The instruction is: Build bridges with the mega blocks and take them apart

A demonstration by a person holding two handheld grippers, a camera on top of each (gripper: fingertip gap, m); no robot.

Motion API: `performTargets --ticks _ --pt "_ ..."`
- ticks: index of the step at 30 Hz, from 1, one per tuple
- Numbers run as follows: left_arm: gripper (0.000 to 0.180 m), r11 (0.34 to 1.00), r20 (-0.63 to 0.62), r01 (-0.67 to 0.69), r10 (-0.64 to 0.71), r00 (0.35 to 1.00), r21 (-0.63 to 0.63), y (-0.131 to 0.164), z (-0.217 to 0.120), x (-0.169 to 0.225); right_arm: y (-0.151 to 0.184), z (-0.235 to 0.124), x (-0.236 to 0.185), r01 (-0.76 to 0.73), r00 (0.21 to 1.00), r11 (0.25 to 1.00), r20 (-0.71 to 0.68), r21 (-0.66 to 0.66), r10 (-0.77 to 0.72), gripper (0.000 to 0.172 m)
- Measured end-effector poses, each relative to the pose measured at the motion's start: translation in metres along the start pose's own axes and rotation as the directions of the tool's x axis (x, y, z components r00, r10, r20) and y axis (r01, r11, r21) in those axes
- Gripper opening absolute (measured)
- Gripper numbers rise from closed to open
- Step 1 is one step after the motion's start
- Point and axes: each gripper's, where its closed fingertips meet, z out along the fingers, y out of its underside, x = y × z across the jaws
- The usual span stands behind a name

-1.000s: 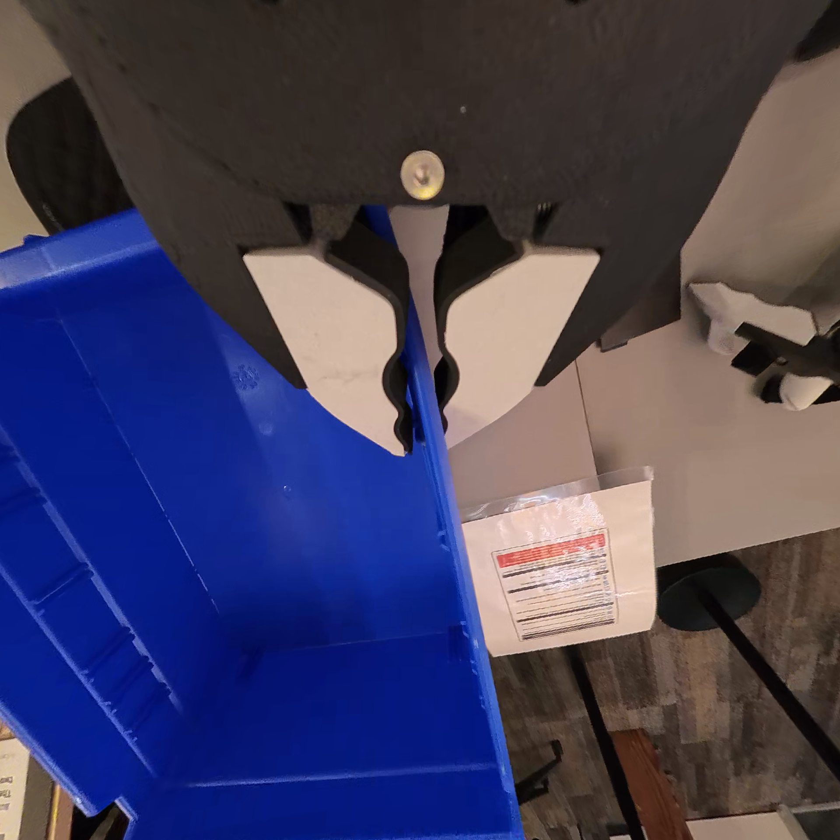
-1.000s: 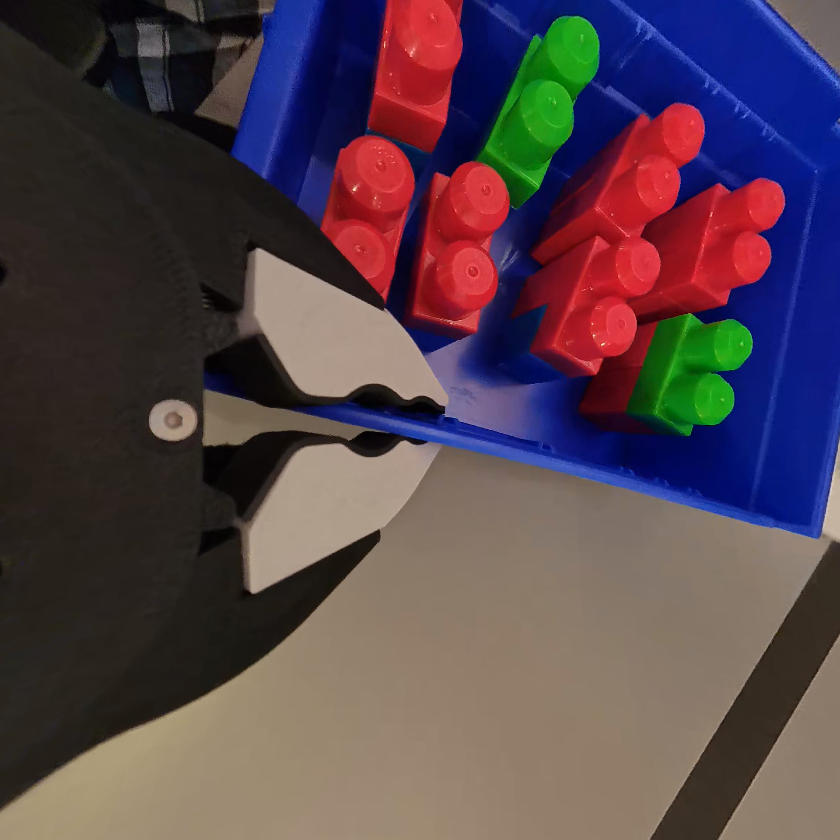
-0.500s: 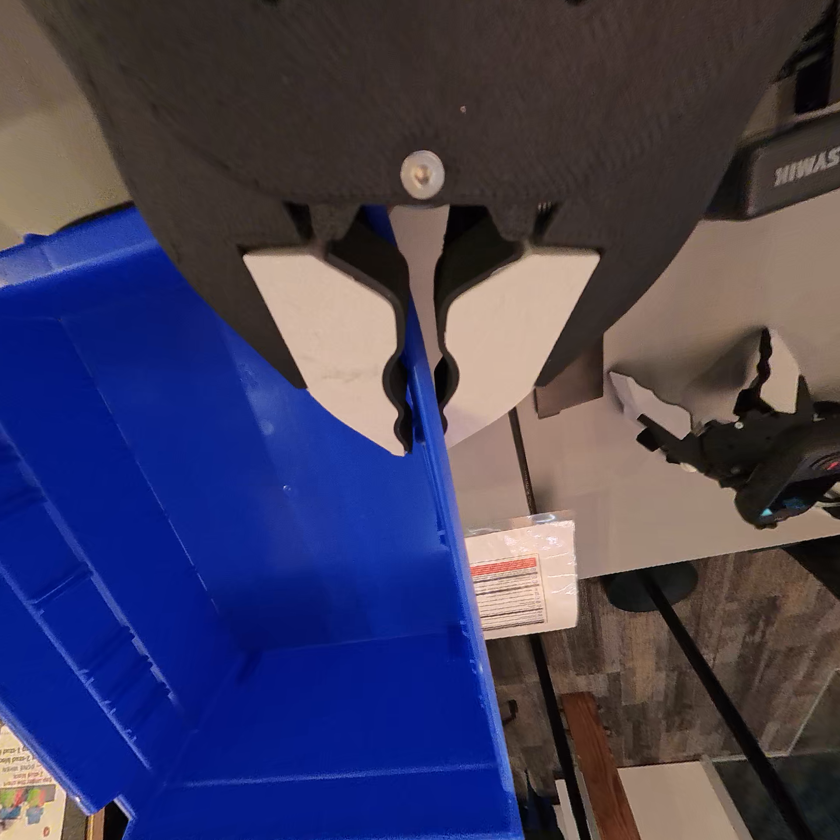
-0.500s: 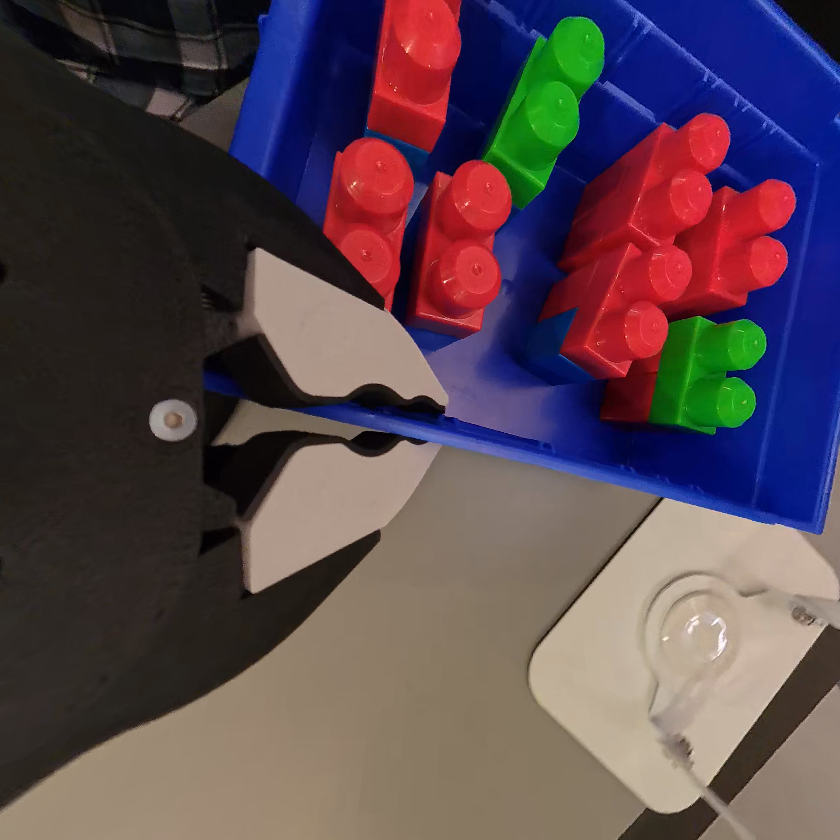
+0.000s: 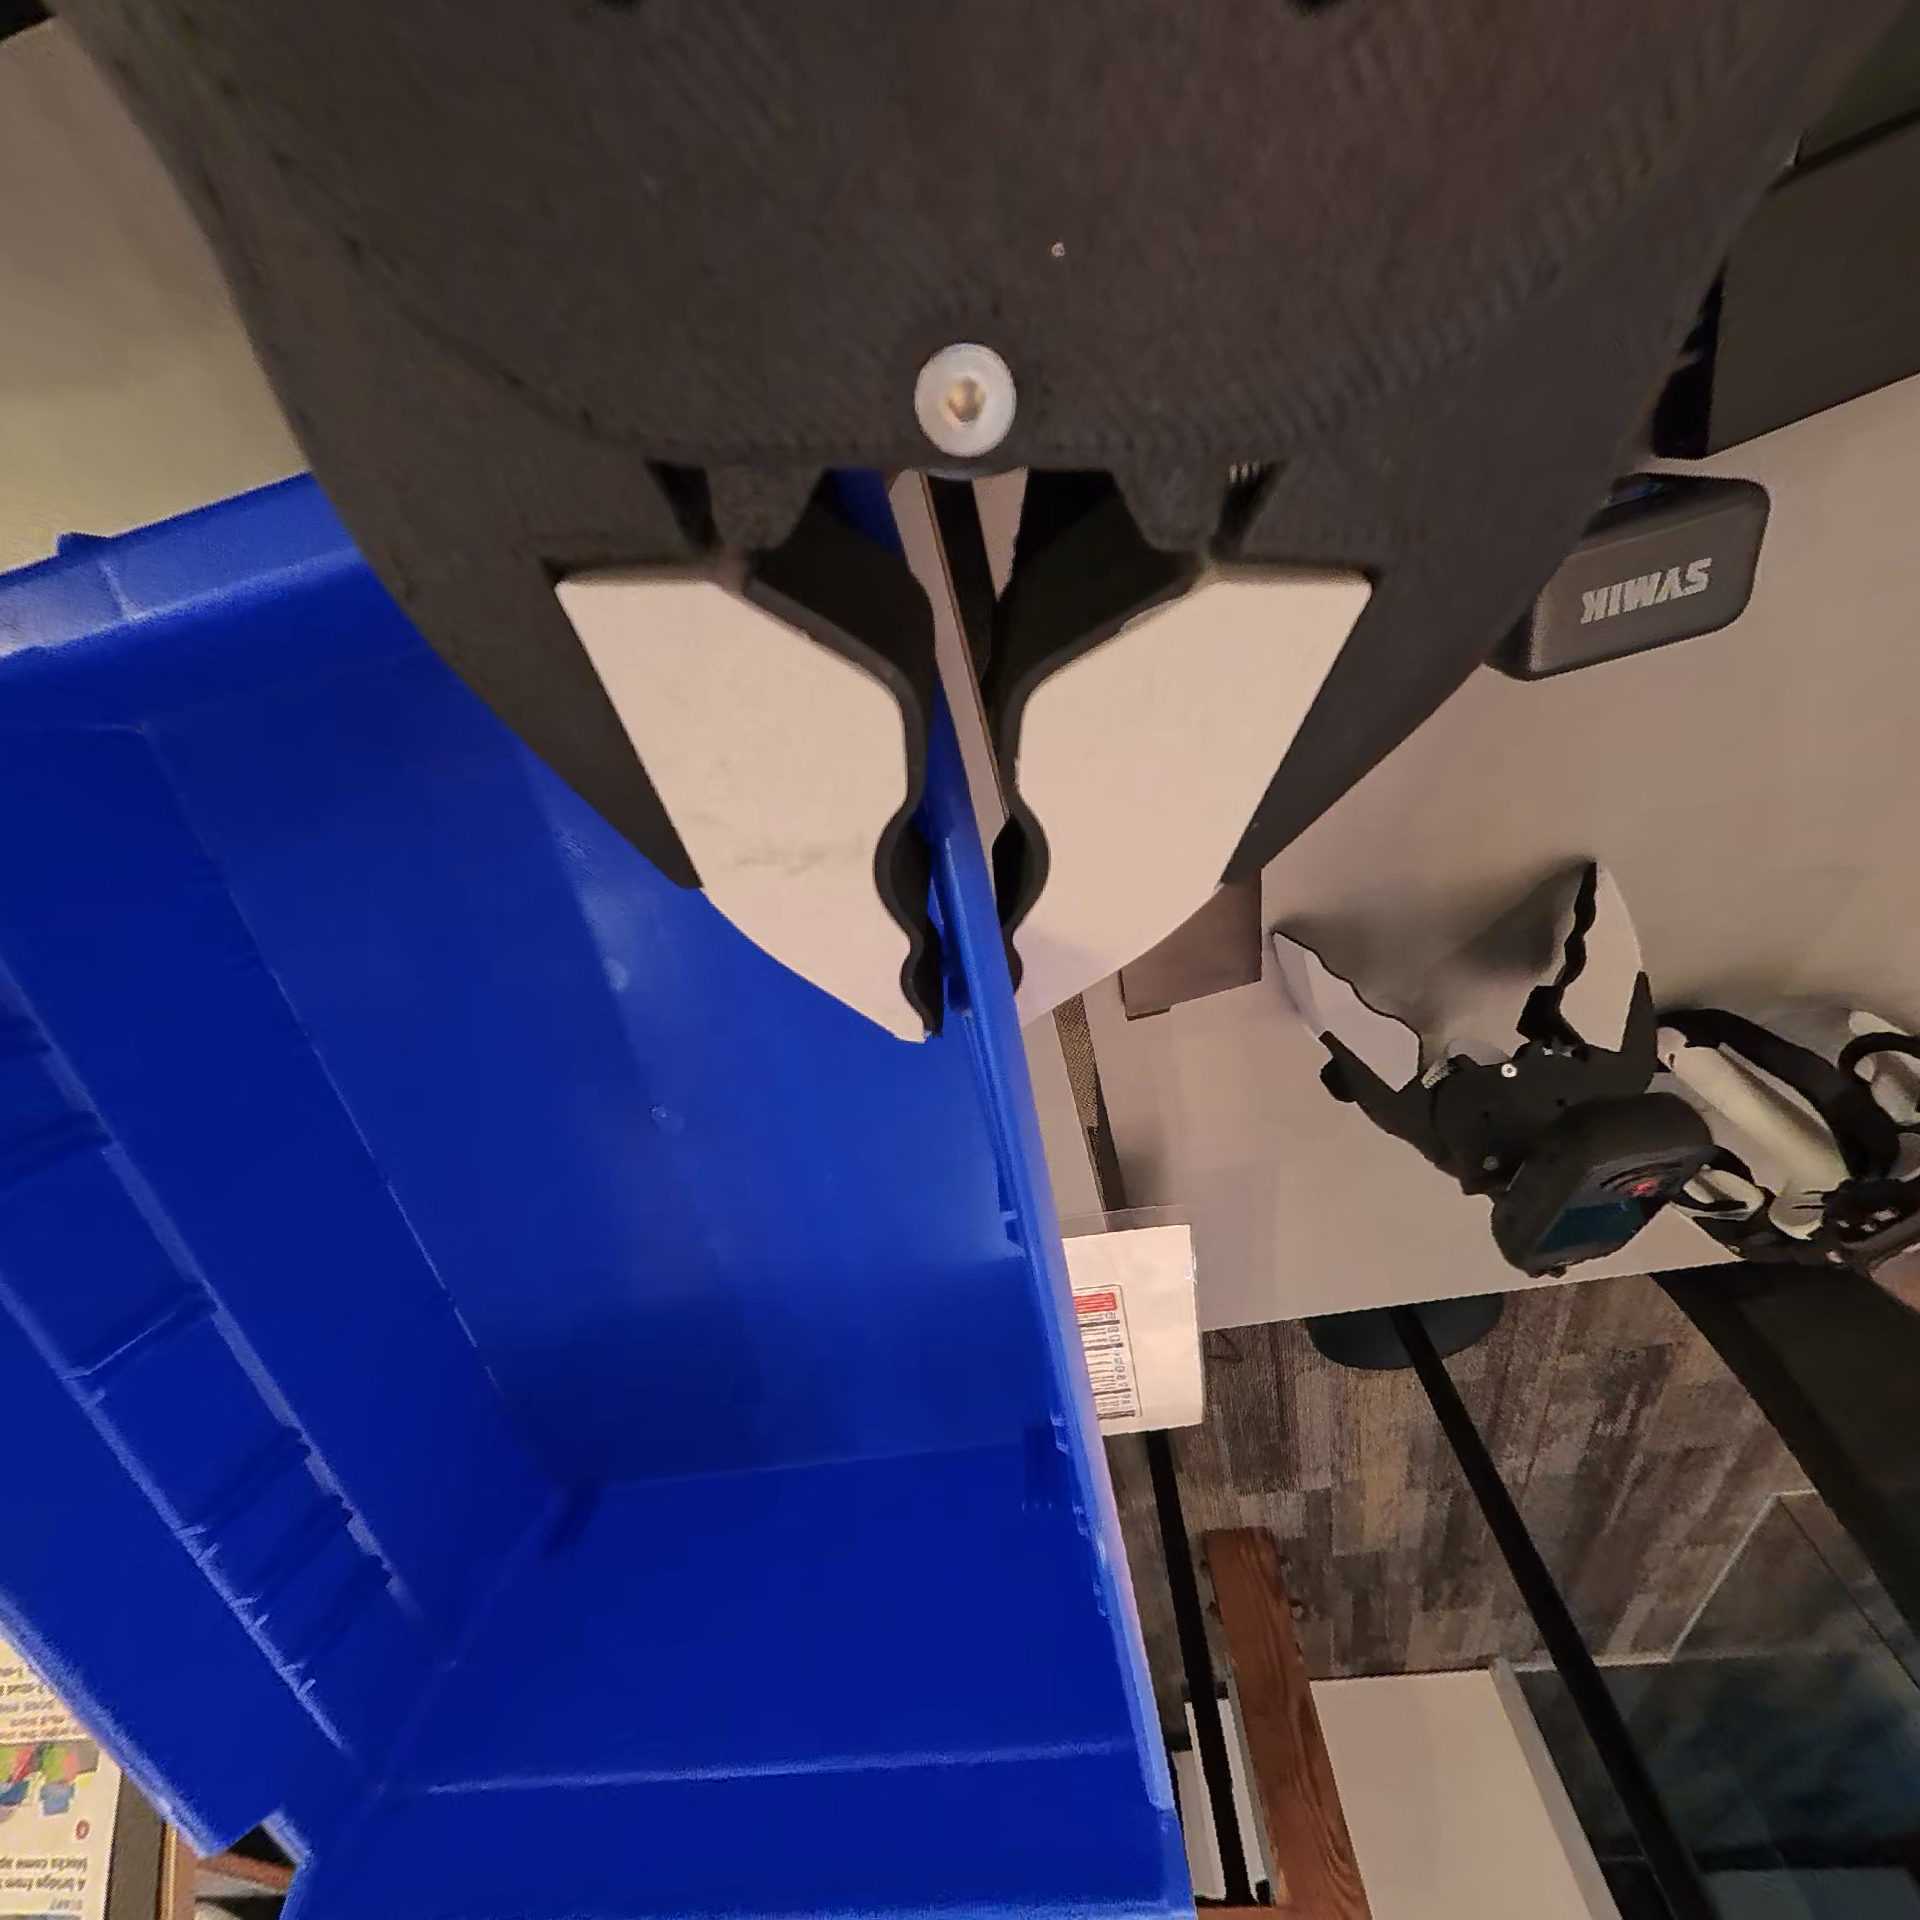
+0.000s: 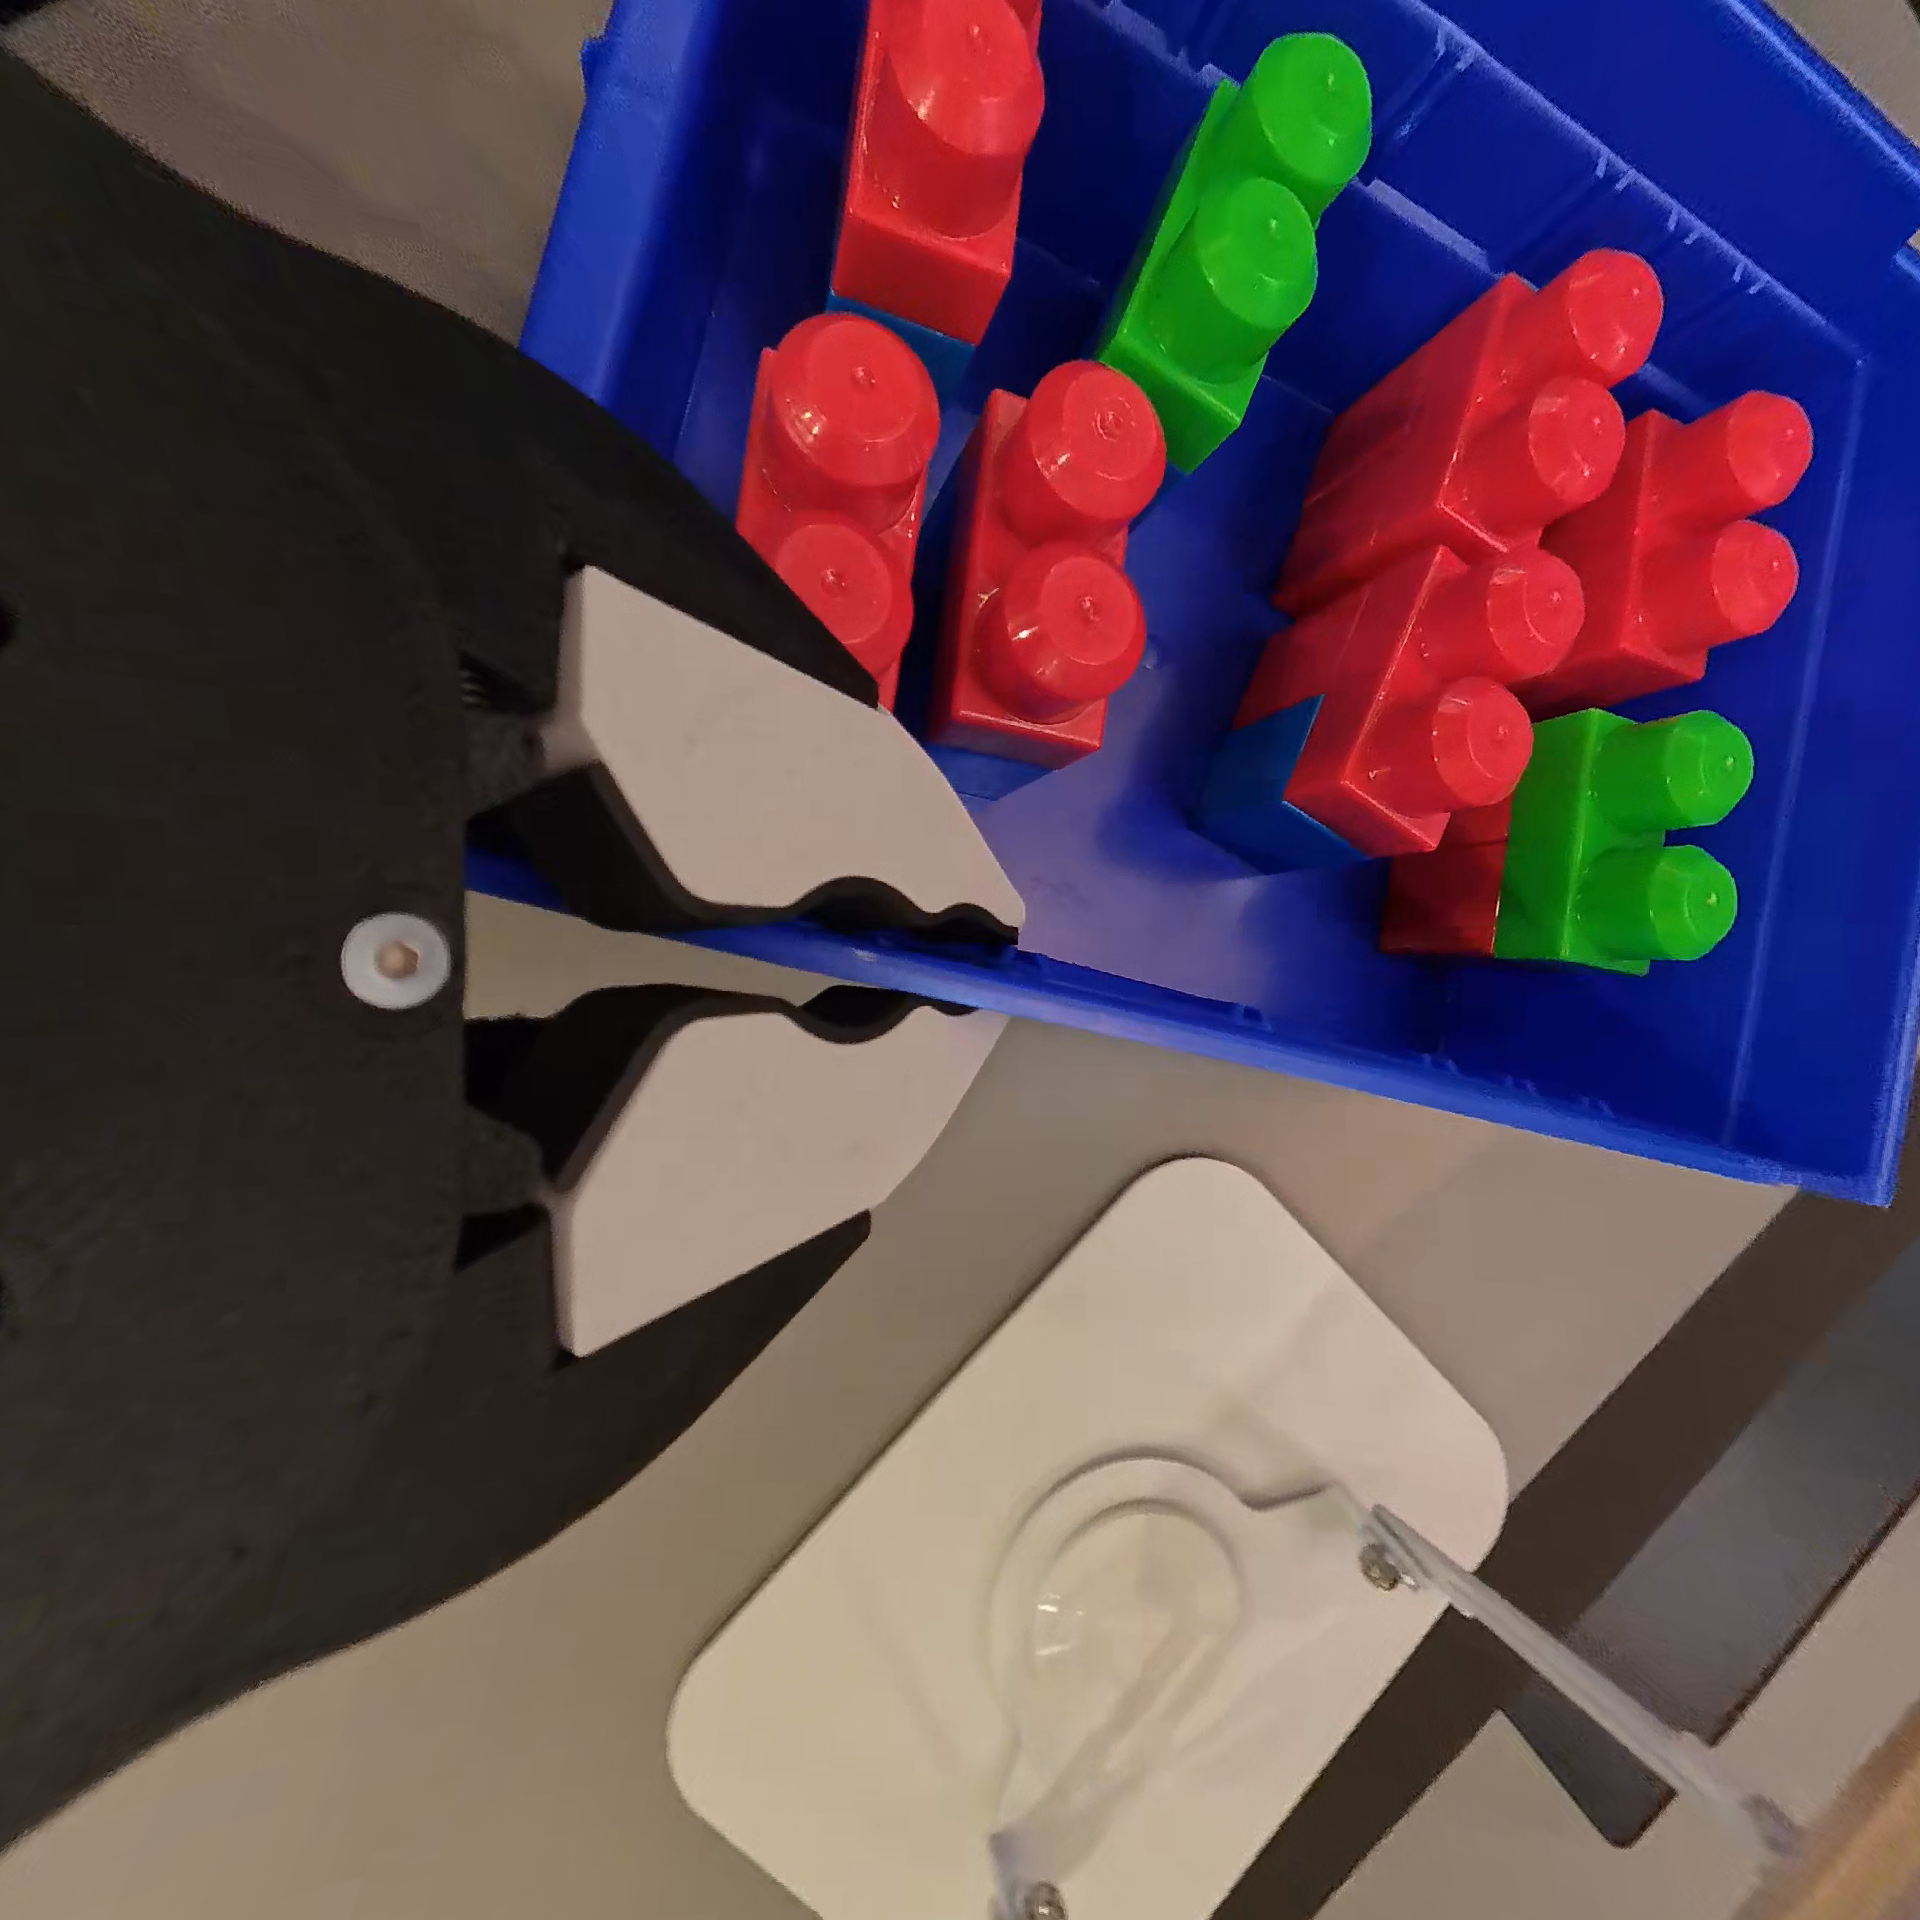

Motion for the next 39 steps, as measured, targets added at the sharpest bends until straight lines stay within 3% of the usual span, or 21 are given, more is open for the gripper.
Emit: performTargets --ticks 10,16,20,24,27,29,33,35,39 --pt "0.006 0.997 -0.018 0.069 -0.069 0.997 0.04 0.019 -0.01 -0.02 -0.059 0.069 0.022 -0.091 0.988 0.993 -0.117 0.071 0.099 0.005" --pt "0.006 0.997 -0.01 0.076 -0.075 0.997 0.033 0.026 -0.008 -0.028 -0.075 0.098 0.024 -0.192 0.953 0.969 -0.206 0.157 0.222 0.006" --pt "0.006 0.996 -0.027 0.075 -0.074 0.997 0.039 0.025 -0.005 -0.027 -0.077 0.098 0.009 -0.239 0.959 0.948 -0.104 0.208 0.264 0.023" --pt "0.006 0.996 -0.04 0.074 -0.072 0.997 0.051 0.023 -0.003 -0.025 -0.085 0.057 0.008 -0.086 0.979 0.952 -0.152 0.294 0.136 0.031" --pt "0.006 0.996 -0.033 0.068 -0.066 0.997 0.063 0.021 -0.006 -0.024 -0.1 0.018 -0.039 0.229 0.973 0.896 -0.107 0.38 -0.204 0.031" --pt "0.006 0.995 -0.032 0.068 -0.066 0.997 0.066 0.021 -0.008 -0.022 -0.09 0.013 -0.095 0.413 0.89 0.832 0.032 0.369 -0.456 0.029" --pt "0.006 0.995 -0.026 0.064 -0.062 0.998 0.071 0.018 -0.009 -0.018 -0.059 0.052 -0.121 0.704 0.703 0.692 -0.018 0.163 -0.711 0.026" --pt "0.006 0.995 -0.023 0.062 -0.061 0.998 0.073 0.016 -0.01 -0.016 -0.047 0.076 -0.128 0.766 0.636 0.633 0.009 0.111 -0.772 0.04" --pt "0.006 0.995 -0.028 0.061 -0.059 0.998 0.08 0.012 -0.014 -0.01 -0.04 0.11 -0.125 0.844 0.537 0.537 -0.003 0.01 -0.844 0.029"
